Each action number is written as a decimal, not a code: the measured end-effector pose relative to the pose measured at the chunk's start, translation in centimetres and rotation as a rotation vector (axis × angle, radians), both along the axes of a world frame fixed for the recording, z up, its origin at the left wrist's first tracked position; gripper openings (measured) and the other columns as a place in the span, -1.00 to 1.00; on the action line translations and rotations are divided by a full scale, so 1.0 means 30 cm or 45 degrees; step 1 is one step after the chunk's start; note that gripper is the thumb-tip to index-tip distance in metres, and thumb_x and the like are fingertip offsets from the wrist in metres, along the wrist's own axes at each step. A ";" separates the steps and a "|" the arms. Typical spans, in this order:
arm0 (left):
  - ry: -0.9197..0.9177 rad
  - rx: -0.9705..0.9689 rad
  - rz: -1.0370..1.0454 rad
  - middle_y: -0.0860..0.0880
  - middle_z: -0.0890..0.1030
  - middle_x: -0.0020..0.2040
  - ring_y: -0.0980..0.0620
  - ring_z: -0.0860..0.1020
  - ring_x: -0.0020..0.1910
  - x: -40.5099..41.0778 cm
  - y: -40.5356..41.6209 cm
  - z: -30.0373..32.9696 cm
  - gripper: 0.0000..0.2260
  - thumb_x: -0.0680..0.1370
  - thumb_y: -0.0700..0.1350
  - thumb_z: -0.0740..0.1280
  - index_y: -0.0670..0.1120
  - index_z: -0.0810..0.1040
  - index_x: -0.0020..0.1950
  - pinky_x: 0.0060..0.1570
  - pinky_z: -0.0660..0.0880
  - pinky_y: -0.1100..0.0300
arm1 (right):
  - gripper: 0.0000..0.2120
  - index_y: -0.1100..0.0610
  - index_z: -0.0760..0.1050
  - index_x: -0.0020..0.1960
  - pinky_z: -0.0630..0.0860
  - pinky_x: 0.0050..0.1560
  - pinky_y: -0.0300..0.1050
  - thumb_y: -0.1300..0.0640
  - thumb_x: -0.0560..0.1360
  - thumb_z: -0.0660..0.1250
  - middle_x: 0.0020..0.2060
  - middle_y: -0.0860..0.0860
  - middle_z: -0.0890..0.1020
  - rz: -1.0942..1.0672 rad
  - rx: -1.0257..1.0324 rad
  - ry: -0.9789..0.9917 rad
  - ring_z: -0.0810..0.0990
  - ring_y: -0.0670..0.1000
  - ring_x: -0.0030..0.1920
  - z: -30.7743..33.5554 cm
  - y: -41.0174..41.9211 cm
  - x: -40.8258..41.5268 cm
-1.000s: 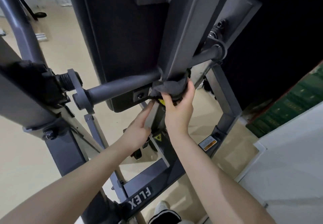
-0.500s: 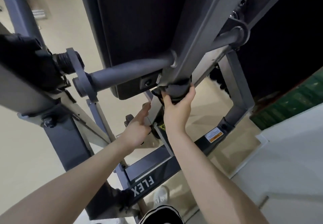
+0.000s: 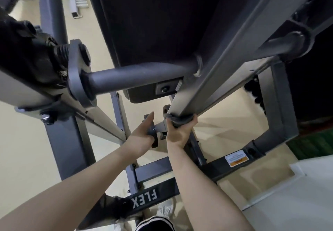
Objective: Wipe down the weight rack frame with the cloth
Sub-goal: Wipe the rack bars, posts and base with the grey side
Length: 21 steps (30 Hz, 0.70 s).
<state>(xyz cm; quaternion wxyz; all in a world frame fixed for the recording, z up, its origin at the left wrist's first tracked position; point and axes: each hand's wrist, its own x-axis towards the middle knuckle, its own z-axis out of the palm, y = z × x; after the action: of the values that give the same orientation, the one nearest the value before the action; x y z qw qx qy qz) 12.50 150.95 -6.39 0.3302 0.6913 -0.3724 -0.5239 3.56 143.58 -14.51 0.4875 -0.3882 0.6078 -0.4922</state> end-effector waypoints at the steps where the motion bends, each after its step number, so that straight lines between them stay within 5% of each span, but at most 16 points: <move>1: -0.024 0.008 -0.014 0.11 0.33 0.22 0.28 0.34 -0.18 0.000 0.004 -0.006 -0.34 0.53 -0.46 0.07 0.07 0.08 0.53 -0.37 0.31 0.59 | -0.16 -0.01 0.15 0.38 0.35 0.33 -0.16 0.22 0.28 0.57 0.26 -0.05 0.44 0.025 0.023 0.016 0.41 0.05 0.32 -0.026 0.002 -0.005; 5: -0.080 0.008 -0.044 0.09 0.34 0.29 0.27 0.39 -0.09 -0.004 0.017 -0.011 -0.30 0.52 -0.44 0.08 0.12 0.06 0.53 -0.25 0.35 0.53 | -0.12 0.16 0.12 0.42 0.43 0.24 -0.18 0.23 0.27 0.58 0.29 0.11 0.43 0.159 0.131 0.159 0.44 0.11 0.27 -0.080 -0.012 -0.016; 7: -0.056 -0.015 -0.032 0.09 0.27 0.43 0.14 0.39 0.29 -0.008 0.017 0.003 -0.31 0.52 -0.46 0.07 0.08 0.05 0.54 0.16 0.34 0.39 | -0.17 0.21 0.15 0.39 0.43 0.10 -0.38 0.28 0.29 0.56 0.19 0.10 0.46 0.188 0.131 0.130 0.47 0.07 0.15 -0.061 -0.023 -0.028; 9: -0.004 -0.067 -0.012 0.10 0.20 0.50 0.08 0.20 0.47 -0.016 0.022 0.030 -0.33 0.52 -0.47 0.06 0.06 0.09 0.53 0.33 0.24 0.26 | -0.28 0.16 0.21 0.33 0.49 0.14 -0.24 0.29 0.31 0.53 0.08 0.02 0.48 0.178 0.115 0.031 0.51 0.02 0.05 -0.015 0.001 -0.042; 12: 0.034 -0.203 0.003 0.12 0.27 0.46 0.09 0.27 0.43 -0.022 0.012 0.080 -0.34 0.52 -0.48 0.05 0.07 0.17 0.50 0.13 0.30 0.39 | -0.35 0.11 0.22 0.28 0.46 0.21 -0.09 0.25 0.34 0.52 0.15 0.05 0.52 0.101 0.002 0.033 0.51 0.09 0.20 0.112 0.051 -0.056; 16: 0.013 -0.353 -0.110 0.21 0.29 0.38 0.15 0.25 0.43 -0.032 0.012 0.127 -0.29 0.49 -0.48 0.05 0.26 0.20 0.39 0.41 0.20 0.16 | -0.36 0.08 0.21 0.35 0.43 0.10 -0.42 0.23 0.40 0.47 0.17 -0.05 0.48 -0.030 -0.324 0.097 0.48 -0.09 0.19 0.386 0.100 -0.085; 21: -0.003 -0.522 -0.313 0.17 0.22 0.47 0.18 0.16 0.47 -0.093 0.037 0.199 -0.18 0.40 -0.54 0.11 0.30 0.19 0.37 0.48 0.12 0.07 | -0.27 -0.23 -0.02 0.41 0.18 0.34 -0.43 0.25 0.52 0.33 0.49 -0.03 0.18 0.022 -0.740 0.261 0.15 -0.14 0.47 0.580 0.141 -0.084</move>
<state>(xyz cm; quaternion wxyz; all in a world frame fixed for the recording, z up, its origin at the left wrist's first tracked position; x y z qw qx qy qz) 9.71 152.07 -0.43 0.3971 0.5599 -0.5527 -0.4726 1.04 147.81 2.88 0.2963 -0.5640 0.4842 -0.5997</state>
